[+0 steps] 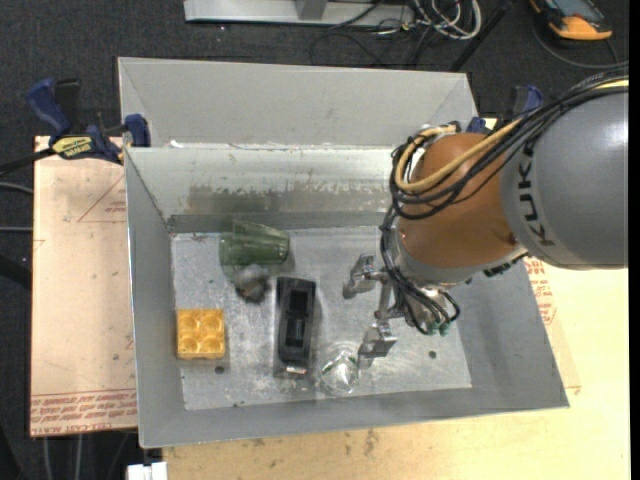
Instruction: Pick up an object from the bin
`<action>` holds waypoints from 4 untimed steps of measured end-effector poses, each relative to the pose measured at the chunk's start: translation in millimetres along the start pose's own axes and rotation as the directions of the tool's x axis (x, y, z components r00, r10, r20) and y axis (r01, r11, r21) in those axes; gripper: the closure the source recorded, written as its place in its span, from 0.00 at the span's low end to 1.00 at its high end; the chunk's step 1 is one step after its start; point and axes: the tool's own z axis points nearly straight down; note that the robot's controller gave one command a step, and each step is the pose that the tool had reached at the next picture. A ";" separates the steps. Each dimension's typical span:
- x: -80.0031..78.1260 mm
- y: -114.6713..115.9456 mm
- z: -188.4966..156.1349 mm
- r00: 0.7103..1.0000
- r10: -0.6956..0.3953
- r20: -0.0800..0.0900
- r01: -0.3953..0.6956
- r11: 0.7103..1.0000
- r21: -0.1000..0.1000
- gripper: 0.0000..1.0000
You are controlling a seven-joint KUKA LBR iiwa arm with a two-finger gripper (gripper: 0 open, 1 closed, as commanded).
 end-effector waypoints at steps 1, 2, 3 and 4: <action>-0.4 8.7 5.4 1.000 0.005 0.005 -0.005 1.000 0.000 0.00; 5.1 -8.5 45.0 0.980 -0.197 0.004 0.197 0.980 -0.002 0.00; 6.3 81.1 82.1 0.947 -0.321 0.001 0.321 0.947 0.002 1.00; 6.3 81.1 82.1 0.947 -0.321 0.002 0.321 0.947 0.002 1.00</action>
Offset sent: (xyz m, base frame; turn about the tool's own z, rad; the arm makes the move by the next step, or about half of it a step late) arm -0.0083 -0.0439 -0.0717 -0.2848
